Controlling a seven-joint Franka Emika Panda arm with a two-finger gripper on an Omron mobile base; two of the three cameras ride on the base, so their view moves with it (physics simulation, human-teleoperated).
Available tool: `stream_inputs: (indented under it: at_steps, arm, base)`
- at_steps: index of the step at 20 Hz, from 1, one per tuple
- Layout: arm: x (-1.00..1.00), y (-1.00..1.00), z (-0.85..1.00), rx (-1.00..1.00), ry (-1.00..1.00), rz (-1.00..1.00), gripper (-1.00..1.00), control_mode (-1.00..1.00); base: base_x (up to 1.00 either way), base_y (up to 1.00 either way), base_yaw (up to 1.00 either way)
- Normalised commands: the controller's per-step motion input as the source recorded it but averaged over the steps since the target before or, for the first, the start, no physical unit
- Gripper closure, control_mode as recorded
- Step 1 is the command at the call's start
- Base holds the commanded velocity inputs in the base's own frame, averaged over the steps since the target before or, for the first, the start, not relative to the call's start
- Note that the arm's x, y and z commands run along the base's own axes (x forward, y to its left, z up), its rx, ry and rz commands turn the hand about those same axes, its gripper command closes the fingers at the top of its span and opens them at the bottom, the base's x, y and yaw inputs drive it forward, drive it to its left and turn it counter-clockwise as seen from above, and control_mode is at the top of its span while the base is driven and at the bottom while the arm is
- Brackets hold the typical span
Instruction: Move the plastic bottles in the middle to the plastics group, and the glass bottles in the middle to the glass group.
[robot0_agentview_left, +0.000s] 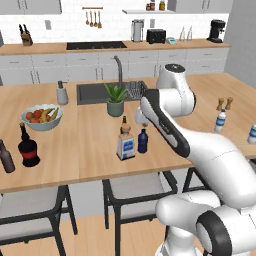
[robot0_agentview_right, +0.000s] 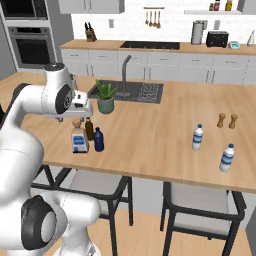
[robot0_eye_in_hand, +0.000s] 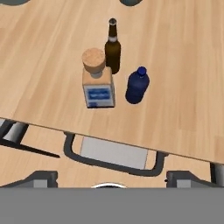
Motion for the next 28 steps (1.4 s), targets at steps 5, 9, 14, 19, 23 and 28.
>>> stream_inputs:
  at_steps: [5,9,14,19,23,28]
  arm:
    - [0.16,0.90,0.00,-0.01,0.01,0.00,-1.00,-1.00]
    - [0.39,0.35,0.00,0.00,0.00,0.00,-1.00,-1.00]
    - [0.58,-0.03,-0.12,0.02,0.00,0.00,-1.00,-1.00]
    - [0.49,-0.13,-0.21,0.01,0.00,0.00,-1.00,-1.00]
    - [0.41,-0.10,-0.37,0.00,0.00,0.01,-1.00,-1.00]
    - [0.45,0.00,-0.38,0.00,0.00,0.00,-1.00,-1.00]
  base:
    - [0.00,0.00,0.00]
    - [0.00,0.00,0.00]
    - [0.00,0.00,0.00]
    - [0.00,0.00,0.00]
    - [0.00,0.00,0.00]
    - [0.00,0.00,0.00]
